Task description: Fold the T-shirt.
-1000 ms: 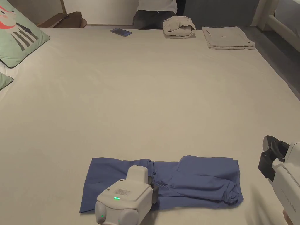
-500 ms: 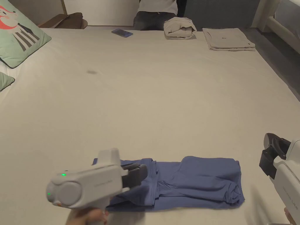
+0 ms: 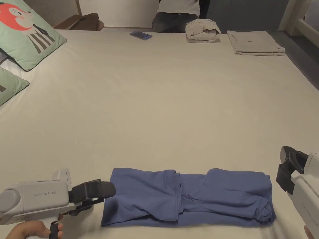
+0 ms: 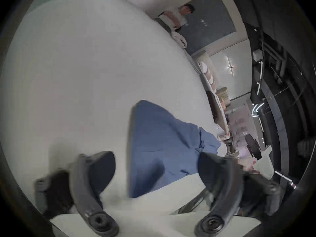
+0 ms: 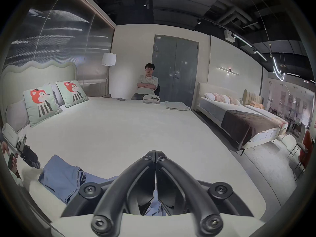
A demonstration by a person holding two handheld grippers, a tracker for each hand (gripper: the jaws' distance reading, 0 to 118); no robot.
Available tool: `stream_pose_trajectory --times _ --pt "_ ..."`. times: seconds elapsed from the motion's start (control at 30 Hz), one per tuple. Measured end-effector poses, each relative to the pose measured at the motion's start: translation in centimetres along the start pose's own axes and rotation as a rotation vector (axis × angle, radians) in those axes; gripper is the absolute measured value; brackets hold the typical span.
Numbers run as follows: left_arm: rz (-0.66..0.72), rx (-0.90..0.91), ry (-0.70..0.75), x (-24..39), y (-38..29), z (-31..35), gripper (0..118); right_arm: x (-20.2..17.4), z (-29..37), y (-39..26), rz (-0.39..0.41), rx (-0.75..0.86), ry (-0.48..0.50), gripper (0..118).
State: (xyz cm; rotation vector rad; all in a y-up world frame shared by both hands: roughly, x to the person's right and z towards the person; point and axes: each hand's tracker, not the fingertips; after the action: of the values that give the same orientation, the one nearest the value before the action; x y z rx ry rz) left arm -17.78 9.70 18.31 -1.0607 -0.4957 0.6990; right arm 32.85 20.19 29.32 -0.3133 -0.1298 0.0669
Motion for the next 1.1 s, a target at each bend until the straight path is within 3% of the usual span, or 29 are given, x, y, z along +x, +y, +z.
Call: stream_pose_trajectory --times 0.3,0.37,0.57,0.7,0.8,1.1 --pt "0.073 -0.02 -0.109 -1.0 1.0 -2.6 104 -0.3 -0.6 0.0 0.009 -0.014 -0.002 0" --pt "0.076 -0.041 -0.116 -0.6 1.4 -3.4 99 -0.2 -0.7 0.0 0.008 -0.017 -0.005 0" --pt "-0.008 -0.079 -0.055 1.2 1.8 -5.7 66 0.3 -0.6 -0.1 -0.002 -0.017 -0.014 0" --pt "-0.084 -0.054 0.052 2.2 1.0 -5.5 14 0.6 -0.6 -0.1 -0.006 -0.014 -0.02 0" --pt "-0.035 -0.036 0.003 2.1 0.9 -4.5 10 0.8 -0.6 -0.1 -0.008 -0.013 -0.022 0" --pt "-0.125 0.005 0.082 3.0 1.7 -0.2 9 0.5 -0.8 0.3 -0.013 -0.001 -0.002 0"
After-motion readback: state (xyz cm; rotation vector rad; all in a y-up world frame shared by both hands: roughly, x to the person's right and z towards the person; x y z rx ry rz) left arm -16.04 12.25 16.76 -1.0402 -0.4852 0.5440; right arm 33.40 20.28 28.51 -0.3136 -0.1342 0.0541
